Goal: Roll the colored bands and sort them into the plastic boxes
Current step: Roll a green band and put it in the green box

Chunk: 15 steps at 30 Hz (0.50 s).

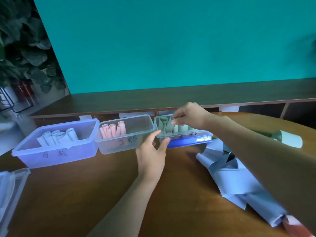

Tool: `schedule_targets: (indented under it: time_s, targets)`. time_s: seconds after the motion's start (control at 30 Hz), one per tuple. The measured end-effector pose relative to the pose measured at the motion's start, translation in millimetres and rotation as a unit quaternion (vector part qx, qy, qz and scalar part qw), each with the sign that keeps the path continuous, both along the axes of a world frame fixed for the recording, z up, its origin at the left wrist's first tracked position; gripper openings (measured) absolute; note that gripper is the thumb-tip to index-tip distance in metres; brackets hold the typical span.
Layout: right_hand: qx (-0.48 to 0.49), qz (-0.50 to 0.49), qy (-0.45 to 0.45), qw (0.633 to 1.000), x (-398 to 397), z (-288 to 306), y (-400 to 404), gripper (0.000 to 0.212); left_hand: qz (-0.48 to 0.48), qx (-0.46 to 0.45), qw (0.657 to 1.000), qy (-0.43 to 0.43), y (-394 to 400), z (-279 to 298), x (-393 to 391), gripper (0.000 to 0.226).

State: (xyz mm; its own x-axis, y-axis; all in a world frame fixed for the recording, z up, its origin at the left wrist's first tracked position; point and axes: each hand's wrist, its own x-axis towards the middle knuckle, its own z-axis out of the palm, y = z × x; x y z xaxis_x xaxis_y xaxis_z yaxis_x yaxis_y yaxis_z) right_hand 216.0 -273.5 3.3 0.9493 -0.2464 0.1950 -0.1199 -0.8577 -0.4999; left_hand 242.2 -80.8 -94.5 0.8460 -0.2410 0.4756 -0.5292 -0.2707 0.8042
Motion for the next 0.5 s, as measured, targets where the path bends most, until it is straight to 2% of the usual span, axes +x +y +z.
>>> schedule_targets:
  time_s: [0.23, 0.5]
  targets:
    - [-0.018, 0.048, 0.062, 0.997, 27.7, -9.7, 8.8, 0.021, 0.006, 0.015, 1.0, -0.013, -1.0, -1.3, -1.0, 0.047]
    - [0.005, 0.01, 0.048, 0.999, 37.1, -17.0, 19.7, 0.024, -0.006, 0.01, 1.0, -0.021, 0.7, 1.6, -2.6, 0.049]
